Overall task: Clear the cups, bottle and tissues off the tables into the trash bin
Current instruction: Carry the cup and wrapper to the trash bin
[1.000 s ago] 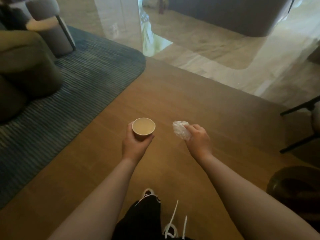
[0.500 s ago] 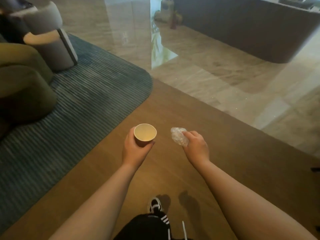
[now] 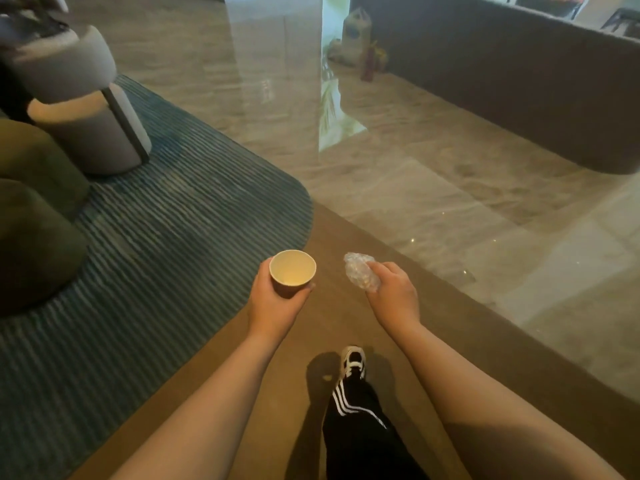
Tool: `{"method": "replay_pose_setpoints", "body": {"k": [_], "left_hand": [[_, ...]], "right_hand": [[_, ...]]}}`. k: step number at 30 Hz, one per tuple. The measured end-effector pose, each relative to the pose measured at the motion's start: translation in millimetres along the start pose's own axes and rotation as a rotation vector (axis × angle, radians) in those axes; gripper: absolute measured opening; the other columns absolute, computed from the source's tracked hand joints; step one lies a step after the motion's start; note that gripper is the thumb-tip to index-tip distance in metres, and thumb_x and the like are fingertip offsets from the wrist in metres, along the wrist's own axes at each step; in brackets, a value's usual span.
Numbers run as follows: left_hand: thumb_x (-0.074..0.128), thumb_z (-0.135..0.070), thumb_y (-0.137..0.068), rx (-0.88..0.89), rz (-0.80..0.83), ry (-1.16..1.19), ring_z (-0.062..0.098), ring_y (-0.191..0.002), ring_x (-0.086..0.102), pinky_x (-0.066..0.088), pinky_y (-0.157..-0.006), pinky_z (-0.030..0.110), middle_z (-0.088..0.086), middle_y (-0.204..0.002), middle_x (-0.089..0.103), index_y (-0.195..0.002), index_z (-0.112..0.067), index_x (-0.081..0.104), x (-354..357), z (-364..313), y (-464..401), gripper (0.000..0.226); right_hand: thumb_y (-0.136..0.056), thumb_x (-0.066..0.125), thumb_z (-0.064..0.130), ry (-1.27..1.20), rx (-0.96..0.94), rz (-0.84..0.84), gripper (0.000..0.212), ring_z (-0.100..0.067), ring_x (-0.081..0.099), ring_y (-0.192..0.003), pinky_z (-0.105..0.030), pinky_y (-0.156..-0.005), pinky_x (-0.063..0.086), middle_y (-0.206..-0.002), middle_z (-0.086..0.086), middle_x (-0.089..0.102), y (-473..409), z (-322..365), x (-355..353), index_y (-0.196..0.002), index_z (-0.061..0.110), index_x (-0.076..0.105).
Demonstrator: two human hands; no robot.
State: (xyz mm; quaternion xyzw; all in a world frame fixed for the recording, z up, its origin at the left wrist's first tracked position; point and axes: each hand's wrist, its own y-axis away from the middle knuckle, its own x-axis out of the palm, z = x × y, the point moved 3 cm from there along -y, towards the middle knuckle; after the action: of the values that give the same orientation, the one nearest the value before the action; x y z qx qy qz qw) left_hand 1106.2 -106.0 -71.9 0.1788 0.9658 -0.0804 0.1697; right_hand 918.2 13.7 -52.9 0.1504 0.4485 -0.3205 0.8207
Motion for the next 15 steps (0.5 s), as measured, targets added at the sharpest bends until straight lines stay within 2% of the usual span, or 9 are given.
{"method": "replay_pose_setpoints", "body": {"k": [7,9,12,15], "left_hand": [[0.084,-0.038,-0.068,-0.076,-0.148,0.005,0.014,-0.111,0.053,0.049,-0.091,0.033,-0.005,-0.118,0.057,-0.121,-0.030,0.048,70.4,-25.2,-233.0,0.065],[0.083,-0.038,-0.068,-0.087,-0.187,0.002,0.013,-0.111,0.053,0.048,-0.091,0.031,-0.006,-0.118,0.057,-0.121,-0.030,0.048,79.4,-29.3,-286.4,0.064],[0.083,-0.038,-0.069,-0.112,-0.228,-0.007,0.013,-0.110,0.053,0.047,-0.090,0.030,-0.006,-0.117,0.056,-0.120,-0.031,0.048,88.4,-25.3,-362.4,0.063],[0.083,-0.041,-0.067,-0.141,-0.261,-0.010,0.012,-0.109,0.053,0.045,-0.087,0.027,-0.007,-0.117,0.056,-0.117,-0.037,0.046,92.1,-11.3,-439.5,0.062]], "right_hand": [[-0.092,0.055,0.027,-0.029,-0.139,0.067,0.032,-0.017,0.055,-0.096,-0.029,-0.074,0.043,-0.106,0.002,0.059,-278.7,14.3,1.9,-0.123,0.026,0.059],[-0.091,0.055,0.029,-0.047,-0.159,0.094,0.030,-0.015,0.054,-0.092,-0.027,-0.072,0.040,-0.103,0.003,0.058,-341.6,25.4,2.8,-0.120,0.027,0.061],[-0.090,0.054,0.033,-0.097,-0.203,0.141,0.026,-0.010,0.054,-0.086,-0.028,-0.069,0.045,-0.097,0.010,0.056,-425.6,43.1,11.6,-0.114,0.032,0.062],[-0.089,0.053,0.033,-0.123,-0.269,0.164,0.025,-0.006,0.052,-0.084,-0.019,-0.064,0.039,-0.094,0.015,0.053,-509.6,59.9,32.5,-0.112,0.035,0.060]]}}
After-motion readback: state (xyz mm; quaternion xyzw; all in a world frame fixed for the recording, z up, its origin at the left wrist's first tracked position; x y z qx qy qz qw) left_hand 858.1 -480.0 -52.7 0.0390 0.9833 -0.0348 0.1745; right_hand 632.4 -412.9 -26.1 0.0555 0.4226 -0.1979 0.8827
